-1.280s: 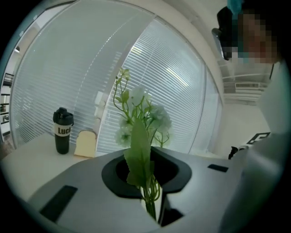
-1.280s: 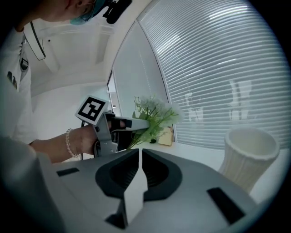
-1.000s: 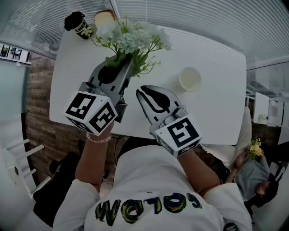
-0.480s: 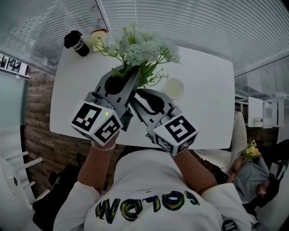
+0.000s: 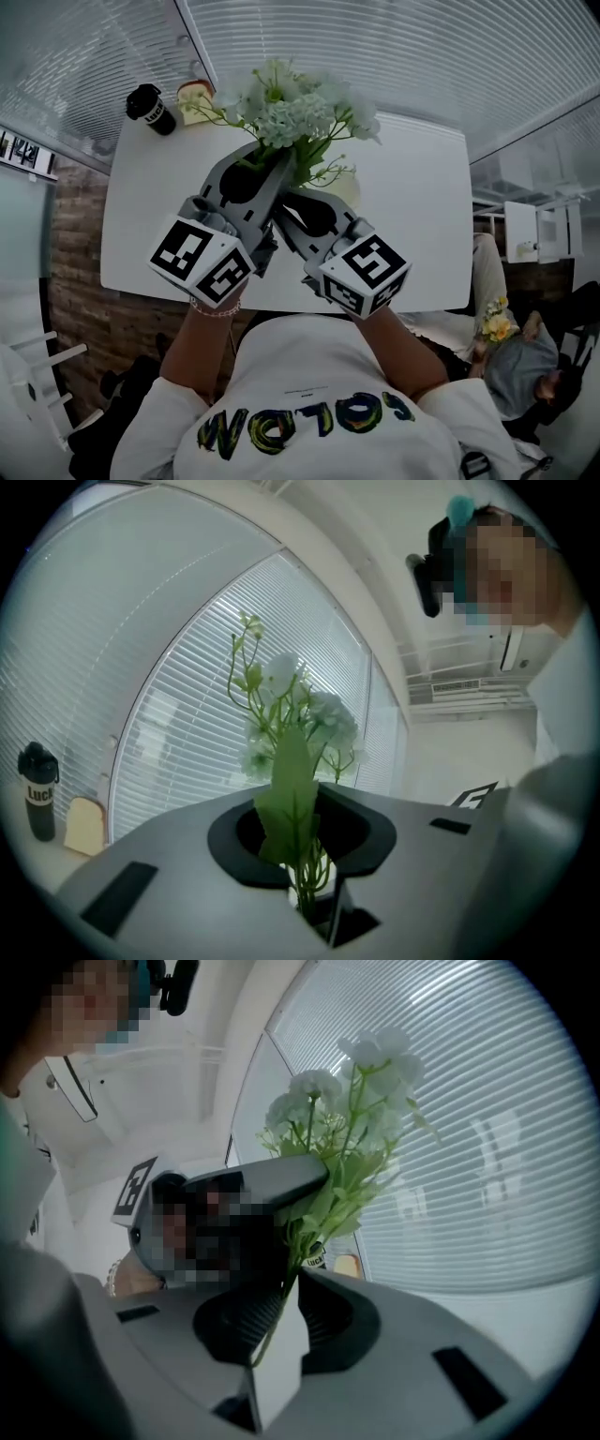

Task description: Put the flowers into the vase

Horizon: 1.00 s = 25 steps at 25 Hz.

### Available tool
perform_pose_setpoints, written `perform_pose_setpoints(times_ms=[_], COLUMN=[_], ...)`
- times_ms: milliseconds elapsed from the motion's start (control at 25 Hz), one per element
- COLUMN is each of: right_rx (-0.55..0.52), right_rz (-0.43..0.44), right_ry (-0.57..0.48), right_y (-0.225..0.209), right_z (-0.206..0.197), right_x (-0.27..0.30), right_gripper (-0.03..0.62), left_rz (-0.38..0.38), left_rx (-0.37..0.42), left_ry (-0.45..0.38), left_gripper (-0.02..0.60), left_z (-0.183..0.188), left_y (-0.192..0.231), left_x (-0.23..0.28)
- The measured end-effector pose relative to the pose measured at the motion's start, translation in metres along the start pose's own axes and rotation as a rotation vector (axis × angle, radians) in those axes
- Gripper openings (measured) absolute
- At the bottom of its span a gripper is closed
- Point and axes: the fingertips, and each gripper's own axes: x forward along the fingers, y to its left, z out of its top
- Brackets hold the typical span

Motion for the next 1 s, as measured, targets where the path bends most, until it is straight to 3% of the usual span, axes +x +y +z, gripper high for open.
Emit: perform_pose_setpoints(times_ms=[200, 480, 1000], right_rx=[-0.082, -0.183, -0.283], right_rz=[-0.047, -0.140, -0.264], right_ry=[-0.029, -0.037, 0.032], right_y=[-0.008, -0.053, -0.076], right_z=[0.020, 0.042, 0.028], right_x=[-0.026, -0.061, -0.063], right_gripper=[0.051, 0.038, 0.043], left_rz=[-0.043, -0.100, -0.156], left_rx=[0.028, 0.073, 0.182], left_ry=[-0.025, -0.022, 0.097], left_gripper=[0.078, 0.087, 0.091], left_z=[0.018, 0.025, 0.004], left_y=[-0.024, -0.050, -0.055], left_x=[0.005, 0.043, 0.059])
